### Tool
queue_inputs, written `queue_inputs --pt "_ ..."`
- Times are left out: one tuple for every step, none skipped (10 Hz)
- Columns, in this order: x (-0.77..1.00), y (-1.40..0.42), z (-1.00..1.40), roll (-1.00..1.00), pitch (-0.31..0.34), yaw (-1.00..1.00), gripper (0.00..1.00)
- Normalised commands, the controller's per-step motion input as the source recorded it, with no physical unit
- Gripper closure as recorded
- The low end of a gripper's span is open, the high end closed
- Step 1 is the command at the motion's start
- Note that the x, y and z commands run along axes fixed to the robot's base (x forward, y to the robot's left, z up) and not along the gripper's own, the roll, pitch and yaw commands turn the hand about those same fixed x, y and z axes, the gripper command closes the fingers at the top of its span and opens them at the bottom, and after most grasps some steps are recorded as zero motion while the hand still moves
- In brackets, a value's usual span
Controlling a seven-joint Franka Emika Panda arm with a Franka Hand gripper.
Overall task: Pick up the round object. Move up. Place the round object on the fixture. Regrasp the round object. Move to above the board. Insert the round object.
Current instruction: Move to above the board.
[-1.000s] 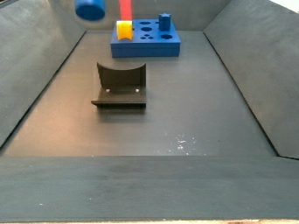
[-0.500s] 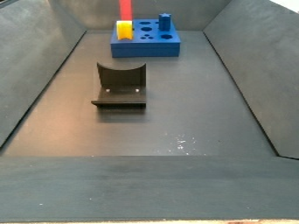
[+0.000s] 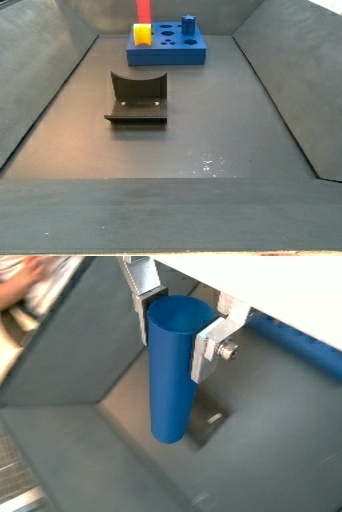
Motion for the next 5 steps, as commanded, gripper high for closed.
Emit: queue_inputs --pt "-0.69 -1.0 -0.21 -1.0 -0.107 -0.08 1.0" --pt "-0.71 -1.0 -0.21 -1.0 -0.124 -0.08 1.0" --pt "-0.74 -1.0 -0.22 -1.0 -0.136 -0.08 1.0" --pt "-0.77 -1.0 -0.22 -1.0 -0.152 -0.09 1.0" --pt "-0.81 -1.0 -0.22 -1.0 -0.168 -0.09 1.0"
